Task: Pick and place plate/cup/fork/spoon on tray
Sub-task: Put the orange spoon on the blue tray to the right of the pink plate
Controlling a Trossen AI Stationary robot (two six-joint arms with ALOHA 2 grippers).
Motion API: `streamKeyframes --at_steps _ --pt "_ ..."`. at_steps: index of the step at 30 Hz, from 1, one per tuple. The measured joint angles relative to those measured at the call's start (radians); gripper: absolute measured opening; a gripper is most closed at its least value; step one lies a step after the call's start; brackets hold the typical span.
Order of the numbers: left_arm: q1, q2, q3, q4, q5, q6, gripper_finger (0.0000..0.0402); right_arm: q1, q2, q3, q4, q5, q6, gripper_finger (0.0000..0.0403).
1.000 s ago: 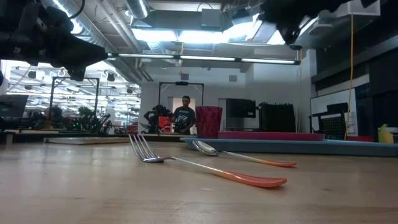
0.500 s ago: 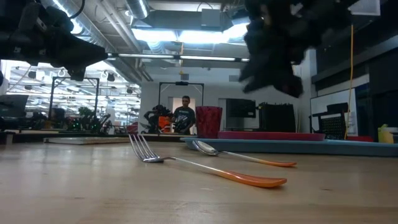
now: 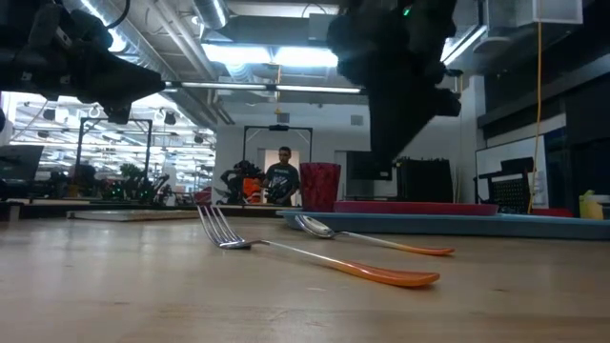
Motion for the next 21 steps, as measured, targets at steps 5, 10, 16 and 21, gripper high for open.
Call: streamKeyframes --at_steps 5,10,16,21 --pt "0.0 0.0 0.0 0.0 0.0 0.0 0.007 0.0 0.119 0.071 -0.015 0.002 -0.003 0.0108" --pt "0.0 0.0 0.0 0.0 0.0 0.0 0.007 0.0 0.167 0.076 -0.011 0.014 0.021 0.0108" --pt "0.0 0.0 0.0 0.0 0.0 0.0 0.007 0.011 0.169 0.076 0.007 0.072 0.094 0.0108" --pt "0.0 0.0 0.0 0.0 0.0 0.0 0.007 0.027 0.17 0.049 0.055 0.079 0.091 0.0108"
